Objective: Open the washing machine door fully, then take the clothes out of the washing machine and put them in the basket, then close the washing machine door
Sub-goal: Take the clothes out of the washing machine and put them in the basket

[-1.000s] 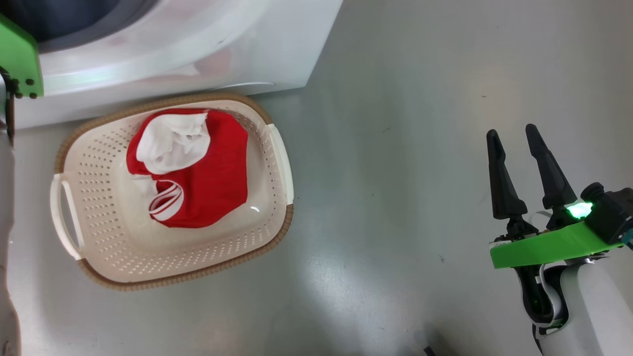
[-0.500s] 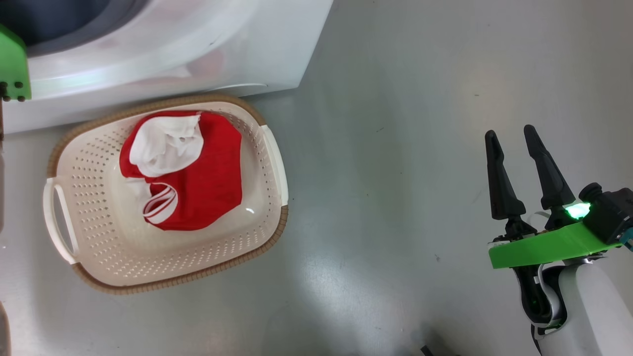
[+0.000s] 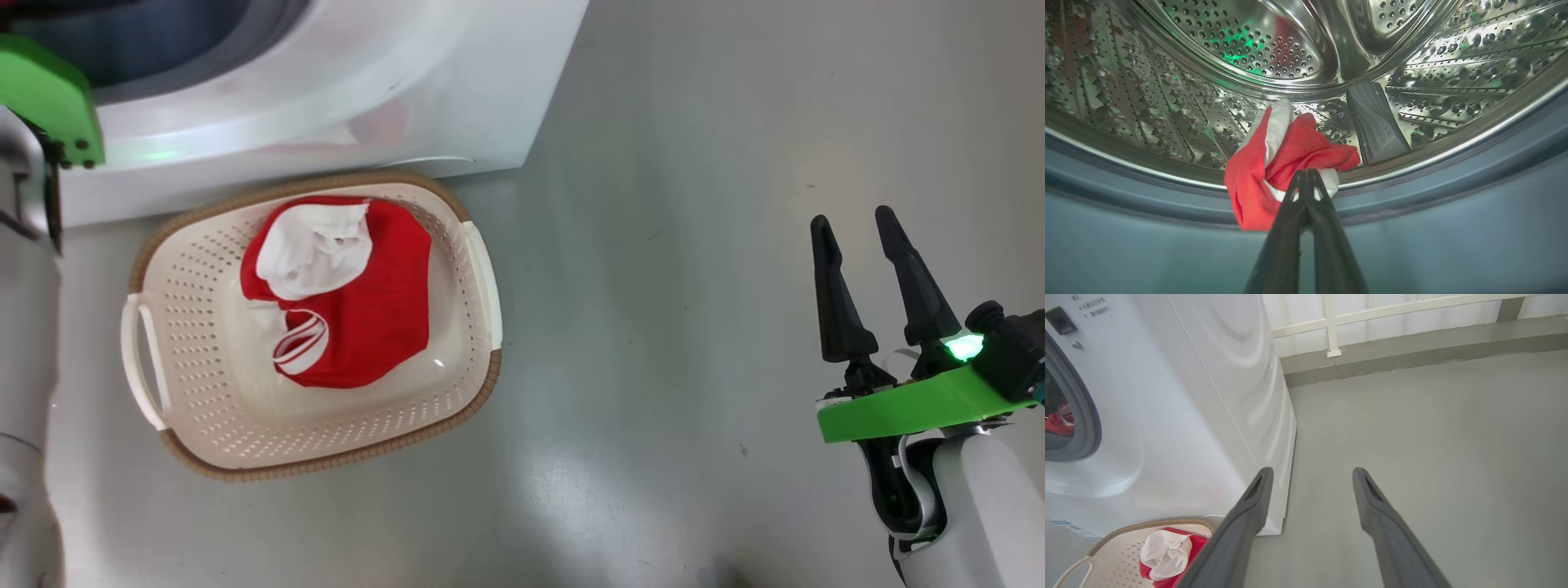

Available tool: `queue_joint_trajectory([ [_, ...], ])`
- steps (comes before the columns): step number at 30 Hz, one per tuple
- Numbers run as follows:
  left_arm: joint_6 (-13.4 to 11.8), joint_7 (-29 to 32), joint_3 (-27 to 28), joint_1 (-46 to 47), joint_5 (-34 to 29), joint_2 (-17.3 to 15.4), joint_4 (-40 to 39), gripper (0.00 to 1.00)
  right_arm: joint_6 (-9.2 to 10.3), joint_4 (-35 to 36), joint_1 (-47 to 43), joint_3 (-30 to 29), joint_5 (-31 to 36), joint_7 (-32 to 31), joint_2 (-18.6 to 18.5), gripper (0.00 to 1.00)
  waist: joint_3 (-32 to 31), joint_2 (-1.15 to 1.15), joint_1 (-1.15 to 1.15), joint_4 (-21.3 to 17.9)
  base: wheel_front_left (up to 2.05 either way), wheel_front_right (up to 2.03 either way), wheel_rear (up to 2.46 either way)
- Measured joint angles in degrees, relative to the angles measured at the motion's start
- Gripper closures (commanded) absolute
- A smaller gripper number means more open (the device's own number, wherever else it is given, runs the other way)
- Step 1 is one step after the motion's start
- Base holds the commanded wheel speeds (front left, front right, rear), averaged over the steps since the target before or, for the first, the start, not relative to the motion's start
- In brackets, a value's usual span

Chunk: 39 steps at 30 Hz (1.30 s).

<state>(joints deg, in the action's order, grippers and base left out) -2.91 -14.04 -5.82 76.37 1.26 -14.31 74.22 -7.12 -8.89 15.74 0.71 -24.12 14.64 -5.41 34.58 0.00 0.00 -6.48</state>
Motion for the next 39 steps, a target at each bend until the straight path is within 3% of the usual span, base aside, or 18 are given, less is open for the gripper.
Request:
queue_joint_trajectory([
  [4,1.5,-0.3,1.3,-1.7,2.6,1.4,-2.1,1.00,0.00,0.0,-0.2,-0.1,0.0,0.0,-0.2,0.00,-0.8,0.00,0.00,0.7,0.00,0.00,0.00],
  [15,6.1,-0.3,8.1,-12.8,9.9,5.4,-22.2,1.00,0.00,0.1,-0.4,-0.5,0.1,0.0,-1.2,0.00,-3.0,0.00,0.00,2.7,0.00,0.00,0.00],
  [25,8.9,-0.7,12.5,-23.3,10.4,8.9,-35.5,1.00,0.00,0.5,-1.6,-1.6,0.5,0.0,-1.6,0.00,-4.0,0.00,0.00,4.2,0.00,0.00,0.00],
  [39,10.0,-0.7,14.0,-39.4,10.2,11.8,-50.1,1.00,0.00,0.8,-1.7,-1.7,0.5,0.0,-1.9,0.00,-4.5,0.00,0.00,5.1,0.00,0.00,0.00],
])
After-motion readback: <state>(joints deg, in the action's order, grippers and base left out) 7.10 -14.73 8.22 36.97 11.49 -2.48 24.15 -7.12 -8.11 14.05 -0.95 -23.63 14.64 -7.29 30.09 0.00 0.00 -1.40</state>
